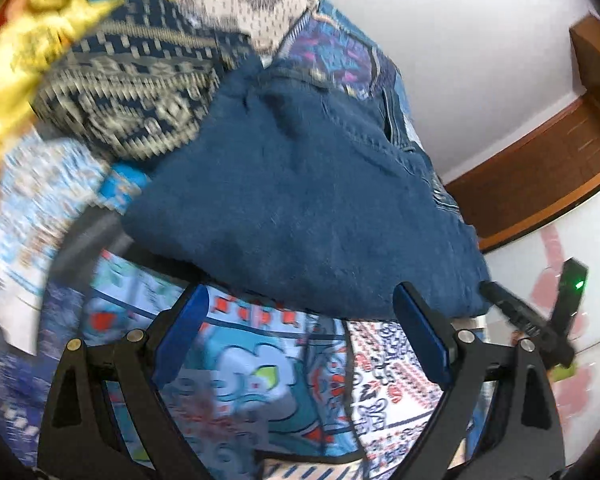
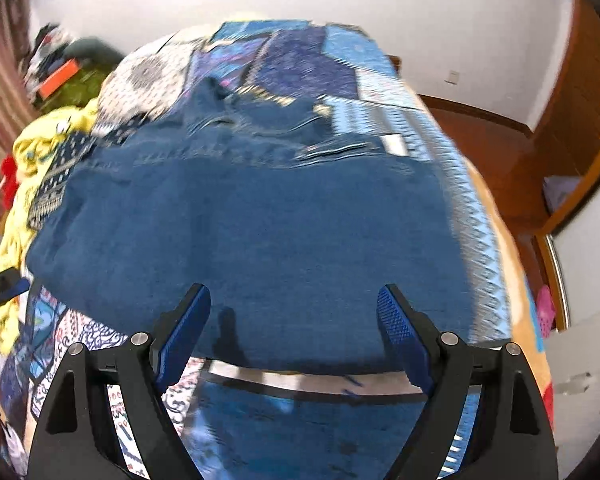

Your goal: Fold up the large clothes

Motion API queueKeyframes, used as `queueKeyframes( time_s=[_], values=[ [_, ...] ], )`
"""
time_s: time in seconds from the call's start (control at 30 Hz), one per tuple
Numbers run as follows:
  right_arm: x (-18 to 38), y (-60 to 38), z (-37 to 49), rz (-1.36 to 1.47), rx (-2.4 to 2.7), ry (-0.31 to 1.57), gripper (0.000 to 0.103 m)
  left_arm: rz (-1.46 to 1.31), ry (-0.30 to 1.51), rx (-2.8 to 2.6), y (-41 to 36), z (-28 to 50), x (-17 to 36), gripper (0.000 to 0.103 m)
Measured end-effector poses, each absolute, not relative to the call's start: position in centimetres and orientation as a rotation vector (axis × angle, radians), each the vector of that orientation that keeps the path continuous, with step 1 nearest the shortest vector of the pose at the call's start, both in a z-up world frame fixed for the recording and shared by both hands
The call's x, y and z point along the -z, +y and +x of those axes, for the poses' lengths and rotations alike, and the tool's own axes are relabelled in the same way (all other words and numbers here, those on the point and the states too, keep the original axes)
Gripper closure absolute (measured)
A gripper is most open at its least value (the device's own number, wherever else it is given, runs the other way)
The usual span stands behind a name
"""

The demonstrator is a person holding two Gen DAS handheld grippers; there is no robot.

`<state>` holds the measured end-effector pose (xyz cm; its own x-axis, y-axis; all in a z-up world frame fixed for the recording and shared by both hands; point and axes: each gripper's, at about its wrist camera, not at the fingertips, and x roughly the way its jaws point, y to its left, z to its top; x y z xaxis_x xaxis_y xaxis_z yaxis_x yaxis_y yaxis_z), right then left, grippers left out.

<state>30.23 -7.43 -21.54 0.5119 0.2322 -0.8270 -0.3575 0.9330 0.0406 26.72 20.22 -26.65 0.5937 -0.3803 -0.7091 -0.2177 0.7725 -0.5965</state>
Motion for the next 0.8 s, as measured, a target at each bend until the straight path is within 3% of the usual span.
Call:
queueKeyframes(
  time_s=[0.13, 0.47, 0.53, 0.6, 0.63, 0.8],
  values=[
    [23.0, -5.7, 30.1, -0.222, -0.374, 0.986, 0.020, -0.805, 0.965, 0.147, 20.6, 28.3, 28.3, 0.009],
    [23.2, -5.2, 30.3, -0.229, -0.368, 0.978, 0.017, -1.068, 0.787, 0.140, 22.2, 31.9, 31.1, 0.014],
    [23.2, -5.1, 30.3, -0.234, -0.365, 0.979, 0.016, -1.085, 0.759, 0.135, 22.3, 32.7, 31.5, 0.024],
    [23.2, -5.0, 30.2, -0.234, -0.361, 0.984, 0.016, -1.110, 0.764, 0.099, 23.2, 33.1, 31.8, 0.054],
    [23.1, -5.0, 30.2, -0.230, -0.360, 0.988, 0.016, -1.123, 0.768, 0.072, 23.6, 33.3, 31.9, 0.061],
    [22.7, -4.4, 30.1, -0.232, -0.370, 1.012, 0.016, -0.995, 0.737, 0.055, 23.3, 33.3, 28.9, 0.071]
  ],
)
